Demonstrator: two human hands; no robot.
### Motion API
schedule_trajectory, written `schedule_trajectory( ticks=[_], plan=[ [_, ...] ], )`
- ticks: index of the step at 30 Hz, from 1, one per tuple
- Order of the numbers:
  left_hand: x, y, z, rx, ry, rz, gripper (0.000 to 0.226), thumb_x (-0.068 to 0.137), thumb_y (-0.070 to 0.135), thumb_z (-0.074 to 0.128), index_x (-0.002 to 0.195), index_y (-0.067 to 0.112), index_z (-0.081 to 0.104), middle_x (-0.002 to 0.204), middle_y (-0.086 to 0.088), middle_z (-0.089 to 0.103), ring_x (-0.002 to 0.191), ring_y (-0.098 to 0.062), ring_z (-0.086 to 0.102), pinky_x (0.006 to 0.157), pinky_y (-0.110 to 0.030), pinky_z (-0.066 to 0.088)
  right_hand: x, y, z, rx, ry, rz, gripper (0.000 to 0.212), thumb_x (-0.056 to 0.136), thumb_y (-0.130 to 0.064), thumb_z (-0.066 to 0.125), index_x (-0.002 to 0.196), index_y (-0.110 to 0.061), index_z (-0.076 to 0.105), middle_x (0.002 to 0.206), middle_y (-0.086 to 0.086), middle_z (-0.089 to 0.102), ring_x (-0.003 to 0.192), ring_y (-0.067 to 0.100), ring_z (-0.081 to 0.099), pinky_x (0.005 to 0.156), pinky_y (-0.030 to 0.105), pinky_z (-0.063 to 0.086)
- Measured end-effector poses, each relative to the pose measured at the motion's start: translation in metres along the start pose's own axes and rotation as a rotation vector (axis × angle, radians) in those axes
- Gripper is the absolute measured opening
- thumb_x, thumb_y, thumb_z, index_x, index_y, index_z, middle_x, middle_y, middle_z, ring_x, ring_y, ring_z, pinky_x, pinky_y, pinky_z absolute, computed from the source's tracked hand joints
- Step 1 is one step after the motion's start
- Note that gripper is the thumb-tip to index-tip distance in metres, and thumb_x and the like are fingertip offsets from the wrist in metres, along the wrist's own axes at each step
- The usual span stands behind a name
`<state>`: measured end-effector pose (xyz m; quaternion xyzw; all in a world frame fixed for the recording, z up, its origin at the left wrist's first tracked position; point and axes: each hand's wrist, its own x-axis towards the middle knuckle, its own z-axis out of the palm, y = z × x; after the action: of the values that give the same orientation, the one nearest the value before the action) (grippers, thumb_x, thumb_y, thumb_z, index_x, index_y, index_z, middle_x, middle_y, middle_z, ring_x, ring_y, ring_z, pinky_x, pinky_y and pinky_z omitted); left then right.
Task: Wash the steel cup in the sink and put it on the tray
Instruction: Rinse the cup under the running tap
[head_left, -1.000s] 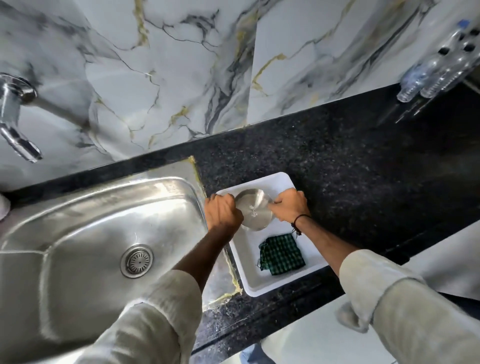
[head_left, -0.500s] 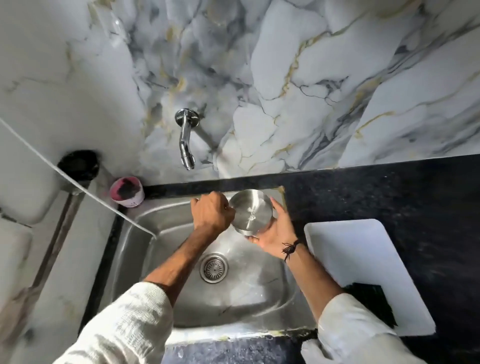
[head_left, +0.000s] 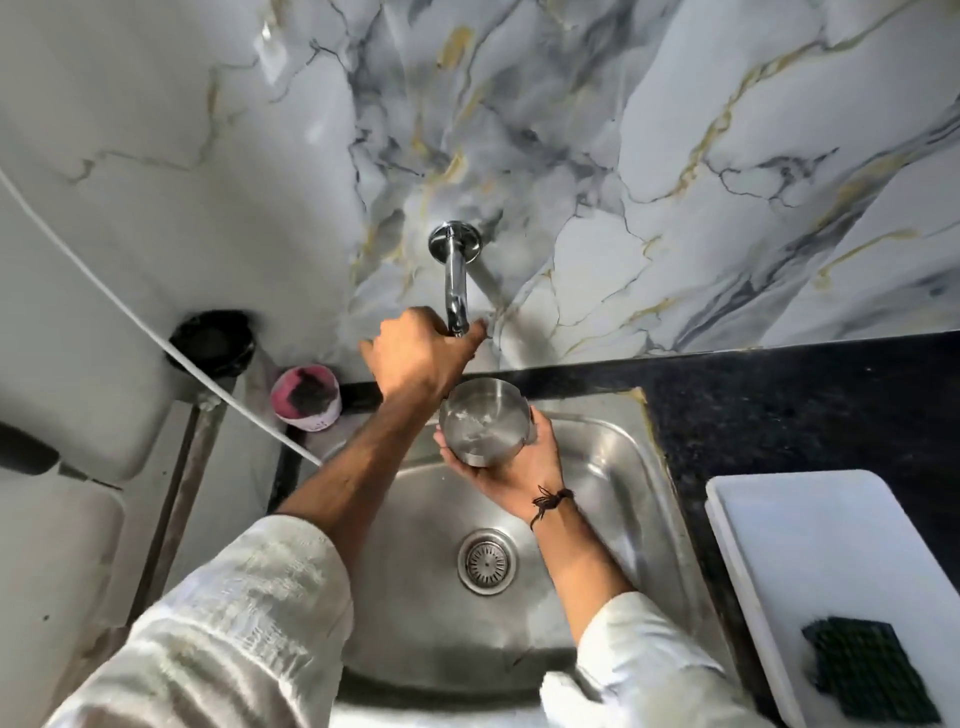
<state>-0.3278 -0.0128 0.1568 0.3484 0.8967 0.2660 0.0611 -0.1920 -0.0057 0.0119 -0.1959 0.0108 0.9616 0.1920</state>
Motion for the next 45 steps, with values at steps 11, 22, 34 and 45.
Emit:
schedule_trajectory(
  ticks=[11, 22, 34, 45],
  plan=[
    [0.009, 0.020, 0.018, 0.043, 0.003, -0.034, 0.040, 0.068, 0.049, 0.077, 0.083, 0.012, 0.071, 0.069, -0.002, 0.058, 0.071, -0.031, 0.058, 0.088, -0.047, 0.045, 0.038, -0.005, 0.008, 0.095, -0.069, -0.015, 0.087, 0.085, -0.050, 0.070, 0.160, -0.014, 0.046, 0.162, 0.018, 0.051, 0.151, 0.042, 0.047, 0.126, 0.064, 0.032],
    [0.027, 0.006, -0.012, -0.064, -0.339, 0.049, 0.026, 0.075, 0.042, 0.084, 0.081, 0.018, 0.079, 0.085, -0.008, 0.074, 0.088, -0.031, 0.071, 0.086, -0.045, 0.060, 0.050, -0.020, 0.007, -0.024, -0.124, 0.025, 0.091, 0.089, -0.061, 0.059, 0.167, -0.022, 0.034, 0.174, 0.015, 0.033, 0.160, 0.042, 0.031, 0.130, 0.056, 0.026],
    [0.041, -0.020, -0.018, -0.099, -0.546, 0.183, 0.028, 0.088, 0.054, 0.077, 0.094, 0.028, 0.081, 0.103, -0.006, 0.079, 0.112, -0.032, 0.067, 0.111, -0.060, 0.044, 0.033, -0.009, -0.008, -0.058, 0.090, 0.018, 0.089, 0.083, -0.061, 0.064, 0.155, -0.010, 0.050, 0.161, 0.027, 0.049, 0.151, 0.050, 0.043, 0.103, 0.060, 0.051],
    [0.046, -0.026, -0.013, 0.035, -0.482, 0.318, 0.036, 0.093, 0.064, 0.064, 0.101, 0.032, 0.080, 0.109, 0.004, 0.073, 0.112, -0.026, 0.061, 0.104, -0.053, 0.033, 0.027, -0.003, -0.013, -0.113, 0.182, 0.045, 0.088, 0.083, -0.062, 0.064, 0.157, -0.015, 0.048, 0.162, 0.025, 0.048, 0.151, 0.051, 0.043, 0.102, 0.062, 0.051]
  ],
)
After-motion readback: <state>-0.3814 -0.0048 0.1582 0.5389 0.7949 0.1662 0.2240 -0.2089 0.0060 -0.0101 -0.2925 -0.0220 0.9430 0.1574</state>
